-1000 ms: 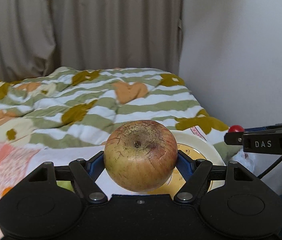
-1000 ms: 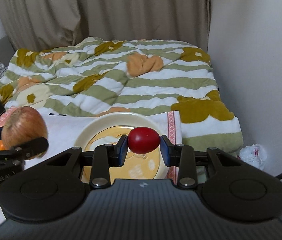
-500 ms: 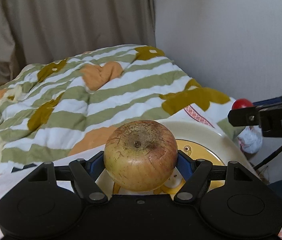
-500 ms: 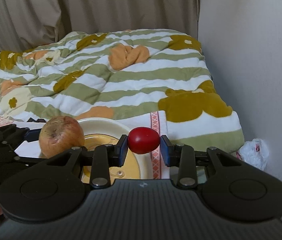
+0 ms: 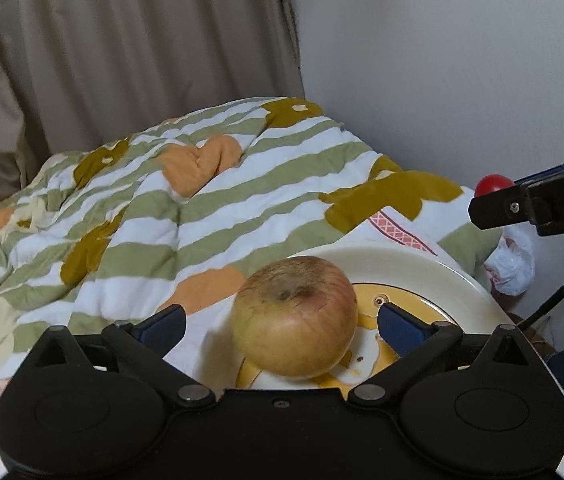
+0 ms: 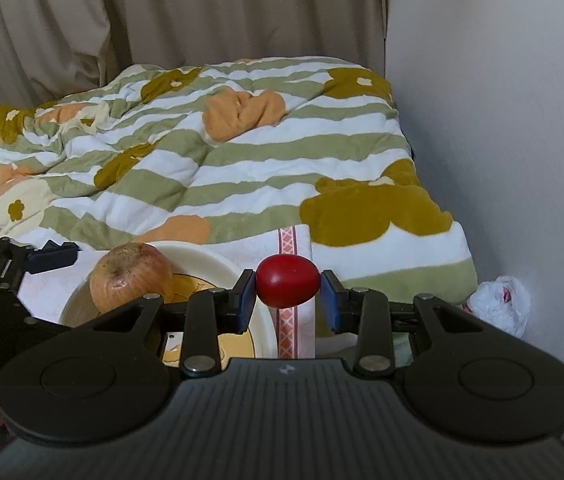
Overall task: Organize fruits
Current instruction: 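Lower the apple into the bowl and open the left tool while the right tool releases the tomato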
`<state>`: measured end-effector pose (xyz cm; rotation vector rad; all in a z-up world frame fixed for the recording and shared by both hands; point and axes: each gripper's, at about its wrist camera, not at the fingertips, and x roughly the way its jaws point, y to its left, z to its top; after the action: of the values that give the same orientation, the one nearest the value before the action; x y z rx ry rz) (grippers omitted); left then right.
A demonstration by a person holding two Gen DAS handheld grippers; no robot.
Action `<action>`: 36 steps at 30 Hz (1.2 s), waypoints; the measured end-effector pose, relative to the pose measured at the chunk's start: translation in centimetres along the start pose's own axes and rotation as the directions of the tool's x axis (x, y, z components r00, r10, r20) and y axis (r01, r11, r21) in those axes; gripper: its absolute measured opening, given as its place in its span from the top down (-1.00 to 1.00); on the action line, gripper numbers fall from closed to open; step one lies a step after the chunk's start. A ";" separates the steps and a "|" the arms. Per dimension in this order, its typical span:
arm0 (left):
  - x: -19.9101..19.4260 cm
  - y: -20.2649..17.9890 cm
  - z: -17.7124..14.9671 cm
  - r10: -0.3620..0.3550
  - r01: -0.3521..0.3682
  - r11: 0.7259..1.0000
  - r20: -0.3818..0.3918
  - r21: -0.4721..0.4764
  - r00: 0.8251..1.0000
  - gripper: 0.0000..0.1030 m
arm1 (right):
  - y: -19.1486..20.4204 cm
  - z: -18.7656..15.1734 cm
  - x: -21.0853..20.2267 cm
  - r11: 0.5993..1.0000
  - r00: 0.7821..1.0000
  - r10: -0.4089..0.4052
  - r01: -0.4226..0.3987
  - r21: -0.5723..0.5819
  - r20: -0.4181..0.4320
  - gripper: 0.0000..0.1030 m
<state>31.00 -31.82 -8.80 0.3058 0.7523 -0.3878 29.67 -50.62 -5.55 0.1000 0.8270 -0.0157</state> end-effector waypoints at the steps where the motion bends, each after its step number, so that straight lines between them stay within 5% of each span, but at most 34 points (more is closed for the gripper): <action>1: -0.4 0.3 0.0 0.004 -0.004 1.000 0.001 -0.008 1.000 -1.00 | 0.1 0.1 -0.1 1.000 1.000 0.006 -0.006 -0.009 0.001 0.03; 23: -5.6 5.9 -2.5 0.066 -0.074 0.979 -0.046 -0.192 0.997 -1.00 | 6.6 -3.5 5.9 0.943 0.994 0.083 -0.101 -0.318 -0.070 0.02; 26: -5.9 6.3 -2.8 0.070 -0.080 0.975 -0.055 -0.209 0.996 -1.00 | 6.9 -3.8 5.7 0.934 0.997 0.059 -0.074 -0.349 -0.054 -0.36; 28: -6.3 6.5 -2.9 0.072 -0.082 0.972 -0.053 -0.221 0.996 -1.00 | 7.2 -4.1 4.8 0.926 0.999 0.047 -0.052 -0.375 -0.024 -0.85; 30: -6.9 6.6 -3.0 0.076 -0.084 0.969 -0.046 -0.232 0.996 -1.00 | 7.2 -4.4 3.7 0.921 0.999 0.051 -0.044 -0.388 0.007 -1.00; 36: -9.2 6.3 -3.1 0.093 -0.096 0.965 -0.024 -0.245 0.995 -1.00 | 6.5 -4.6 1.6 0.937 0.998 0.062 -0.056 -0.346 0.004 -1.00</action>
<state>25.84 -22.83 -3.64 0.1099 0.7859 -0.1994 27.66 -43.65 -9.28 -0.2074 0.8006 0.1856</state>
